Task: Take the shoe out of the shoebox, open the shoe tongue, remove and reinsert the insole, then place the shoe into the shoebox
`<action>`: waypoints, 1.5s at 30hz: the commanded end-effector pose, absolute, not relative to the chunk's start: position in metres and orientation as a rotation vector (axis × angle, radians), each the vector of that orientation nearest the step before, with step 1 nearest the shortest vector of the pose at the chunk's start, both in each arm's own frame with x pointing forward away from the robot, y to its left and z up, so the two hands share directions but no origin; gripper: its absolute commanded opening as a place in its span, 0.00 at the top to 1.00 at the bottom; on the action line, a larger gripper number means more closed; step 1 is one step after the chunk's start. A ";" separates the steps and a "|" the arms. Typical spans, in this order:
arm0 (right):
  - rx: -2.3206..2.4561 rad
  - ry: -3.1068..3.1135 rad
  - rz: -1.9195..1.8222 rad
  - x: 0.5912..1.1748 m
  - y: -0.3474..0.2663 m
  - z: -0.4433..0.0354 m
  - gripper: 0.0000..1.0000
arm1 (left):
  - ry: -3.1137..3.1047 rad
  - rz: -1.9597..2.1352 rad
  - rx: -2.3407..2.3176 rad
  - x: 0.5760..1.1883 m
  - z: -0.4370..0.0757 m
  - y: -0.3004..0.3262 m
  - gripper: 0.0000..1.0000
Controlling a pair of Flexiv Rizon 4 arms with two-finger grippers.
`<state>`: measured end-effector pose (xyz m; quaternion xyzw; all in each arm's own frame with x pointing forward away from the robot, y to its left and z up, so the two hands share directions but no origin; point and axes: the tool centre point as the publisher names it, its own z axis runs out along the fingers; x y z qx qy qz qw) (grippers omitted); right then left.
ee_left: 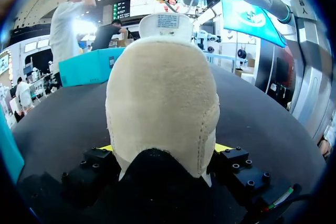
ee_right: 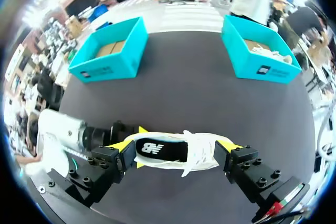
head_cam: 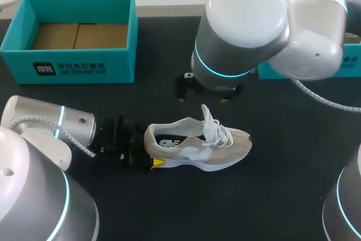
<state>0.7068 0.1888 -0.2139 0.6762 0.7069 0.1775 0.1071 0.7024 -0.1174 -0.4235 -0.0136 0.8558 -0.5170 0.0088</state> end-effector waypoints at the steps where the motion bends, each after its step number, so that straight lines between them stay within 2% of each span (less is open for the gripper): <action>1: 1.185 2.822 0.256 0.710 0.209 -0.212 0.00 | 2.680 -1.610 -0.041 0.703 -0.426 -0.119 1.00; 5: 1.060 2.861 -0.113 0.709 0.211 -0.214 0.00 | 2.680 -1.610 -0.041 0.703 -0.426 -0.119 1.00; 6: 1.028 2.848 -0.215 0.709 0.210 -0.216 0.36 | 2.680 -1.610 -0.041 0.703 -0.426 -0.119 1.00; 7: 0.982 2.863 -0.313 0.708 0.209 -0.219 0.78 | 2.680 -1.610 -0.041 0.703 -0.426 -0.119 1.00; 8: 0.951 2.851 -0.402 0.707 0.208 -0.221 1.00 | 2.680 -1.610 -0.041 0.703 -0.426 -0.119 1.00; 12: 0.794 2.780 -0.704 0.702 0.204 -0.231 1.00 | 2.680 -1.610 -0.041 0.703 -0.426 -0.119 1.00; 18: 0.719 2.653 -0.872 0.697 0.198 -0.237 1.00 | 2.680 -1.610 -0.041 0.703 -0.426 -0.119 1.00; 33: 0.719 2.653 -0.872 0.697 0.198 -0.237 1.00 | 2.680 -1.610 -0.041 0.703 -0.426 -0.119 1.00; 45: 0.388 2.806 -0.718 0.693 0.220 -0.291 1.00 | 2.680 -1.610 -0.041 0.703 -0.426 -0.119 1.00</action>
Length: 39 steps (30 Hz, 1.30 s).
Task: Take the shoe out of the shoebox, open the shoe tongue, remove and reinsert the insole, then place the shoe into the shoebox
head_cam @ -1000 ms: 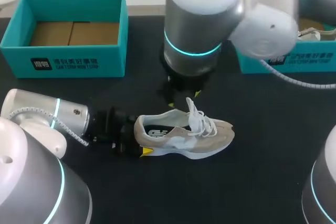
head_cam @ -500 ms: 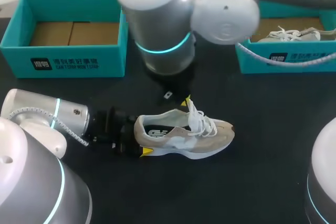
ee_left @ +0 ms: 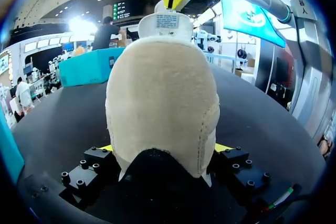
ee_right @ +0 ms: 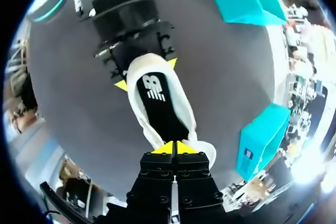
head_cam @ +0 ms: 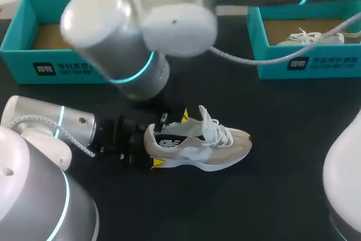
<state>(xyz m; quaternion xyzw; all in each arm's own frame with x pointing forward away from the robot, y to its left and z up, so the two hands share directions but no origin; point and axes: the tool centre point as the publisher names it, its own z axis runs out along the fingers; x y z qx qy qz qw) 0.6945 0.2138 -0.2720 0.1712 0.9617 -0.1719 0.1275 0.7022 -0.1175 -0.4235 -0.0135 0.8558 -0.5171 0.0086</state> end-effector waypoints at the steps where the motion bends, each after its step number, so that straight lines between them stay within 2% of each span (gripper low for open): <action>1: 0.365 2.812 -0.705 0.694 0.219 -0.295 1.00 | 2.680 -1.610 -0.041 0.703 -0.426 -0.119 1.00; 6: 0.415 2.843 -0.554 0.698 0.213 -0.312 1.00 | 2.680 -1.610 -0.041 0.703 -0.426 -0.119 1.00; 11: 0.458 2.815 -0.459 0.703 0.209 -0.308 1.00 | 2.680 -1.610 -0.041 0.703 -0.426 -0.119 1.00; 36: 0.369 2.835 -0.473 0.708 0.209 -0.305 1.00 | 2.680 -1.610 -0.041 0.703 -0.426 -0.119 1.00; 39: 0.306 2.882 -0.421 0.709 0.213 -0.316 1.00 | 2.680 -1.610 -0.041 0.703 -0.426 -0.119 1.00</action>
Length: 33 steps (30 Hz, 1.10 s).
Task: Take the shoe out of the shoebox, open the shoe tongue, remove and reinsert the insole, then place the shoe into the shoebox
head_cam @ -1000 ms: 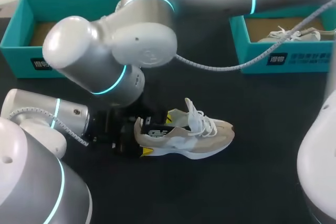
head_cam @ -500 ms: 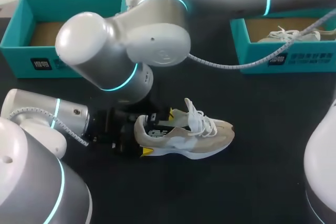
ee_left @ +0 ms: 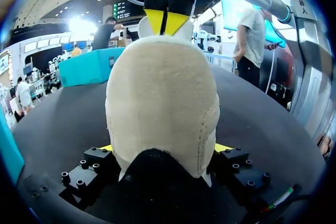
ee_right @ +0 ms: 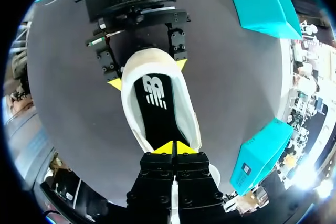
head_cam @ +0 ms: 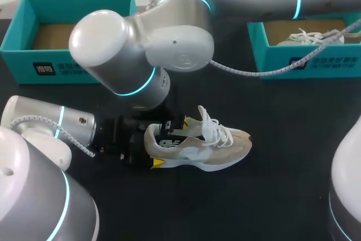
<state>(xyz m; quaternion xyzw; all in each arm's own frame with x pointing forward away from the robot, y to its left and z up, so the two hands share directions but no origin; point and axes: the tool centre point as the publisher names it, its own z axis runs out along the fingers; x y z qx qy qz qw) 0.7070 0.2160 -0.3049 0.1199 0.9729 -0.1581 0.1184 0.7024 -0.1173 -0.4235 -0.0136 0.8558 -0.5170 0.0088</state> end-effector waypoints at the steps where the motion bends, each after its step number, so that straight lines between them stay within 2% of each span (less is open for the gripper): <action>1: 0.296 2.895 -0.386 0.709 0.215 -0.318 1.00 | 2.680 -1.610 -0.041 0.703 -0.426 -0.119 1.00; 9: 0.283 2.954 -0.217 0.710 0.214 -0.335 1.00 | 2.680 -1.610 -0.041 0.703 -0.426 -0.119 1.00; 29: 0.078 3.080 -0.139 0.722 0.204 -0.364 1.00 | 2.680 -1.610 -0.041 0.703 -0.426 -0.119 1.00; 31: 0.083 3.081 -0.140 0.722 0.204 -0.367 0.98 | 2.680 -1.610 -0.041 0.703 -0.426 -0.119 1.00; 33: 0.091 3.086 -0.145 0.720 0.203 -0.370 0.87 | 2.680 -1.610 -0.041 0.703 -0.426 -0.119 1.00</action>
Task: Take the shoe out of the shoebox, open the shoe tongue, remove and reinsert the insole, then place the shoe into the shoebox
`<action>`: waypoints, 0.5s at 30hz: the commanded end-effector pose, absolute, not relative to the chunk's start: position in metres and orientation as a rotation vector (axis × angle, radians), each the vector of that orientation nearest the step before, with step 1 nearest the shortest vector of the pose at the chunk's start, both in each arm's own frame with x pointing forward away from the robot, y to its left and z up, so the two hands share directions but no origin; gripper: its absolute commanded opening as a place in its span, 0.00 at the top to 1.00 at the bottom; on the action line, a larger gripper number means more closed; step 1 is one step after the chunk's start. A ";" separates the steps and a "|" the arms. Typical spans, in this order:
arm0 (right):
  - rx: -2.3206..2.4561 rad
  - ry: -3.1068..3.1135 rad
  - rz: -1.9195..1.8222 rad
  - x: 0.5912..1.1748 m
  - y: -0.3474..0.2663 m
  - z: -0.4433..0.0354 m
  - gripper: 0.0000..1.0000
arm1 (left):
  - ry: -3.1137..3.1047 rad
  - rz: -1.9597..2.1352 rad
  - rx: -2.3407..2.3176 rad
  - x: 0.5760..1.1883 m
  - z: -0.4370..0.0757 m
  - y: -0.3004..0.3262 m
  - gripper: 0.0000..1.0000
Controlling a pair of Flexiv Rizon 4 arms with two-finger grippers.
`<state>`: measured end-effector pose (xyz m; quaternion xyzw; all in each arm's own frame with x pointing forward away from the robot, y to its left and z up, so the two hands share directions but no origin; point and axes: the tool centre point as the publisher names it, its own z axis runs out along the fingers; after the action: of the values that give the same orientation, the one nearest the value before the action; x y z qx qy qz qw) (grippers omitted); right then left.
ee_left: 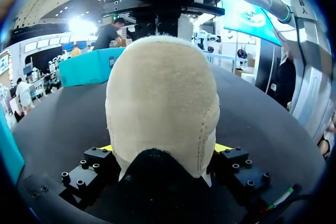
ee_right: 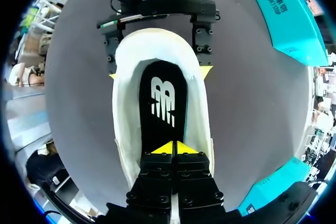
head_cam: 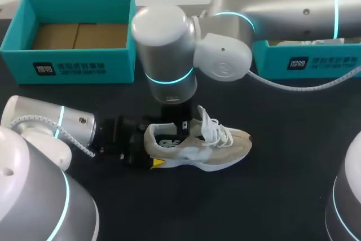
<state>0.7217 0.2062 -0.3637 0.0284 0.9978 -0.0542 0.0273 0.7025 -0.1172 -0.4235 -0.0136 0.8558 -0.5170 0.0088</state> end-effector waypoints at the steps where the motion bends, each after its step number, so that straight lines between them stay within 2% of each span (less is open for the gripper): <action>1: 0.092 3.088 -0.145 0.719 0.204 -0.370 0.86 | 2.680 -1.610 -0.041 0.703 -0.426 -0.119 1.00; 7: 0.097 3.098 -0.147 0.716 0.203 -0.374 0.64 | 2.680 -1.610 -0.041 0.703 -0.426 -0.119 1.00; 15: 0.075 3.088 -0.137 0.728 0.208 -0.383 0.64 | 2.680 -1.610 -0.041 0.703 -0.426 -0.119 1.00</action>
<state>0.7249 0.2055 -0.3763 0.0252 0.9983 -0.0447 0.0260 0.7024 -0.1173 -0.4235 -0.0138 0.8558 -0.5170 0.0085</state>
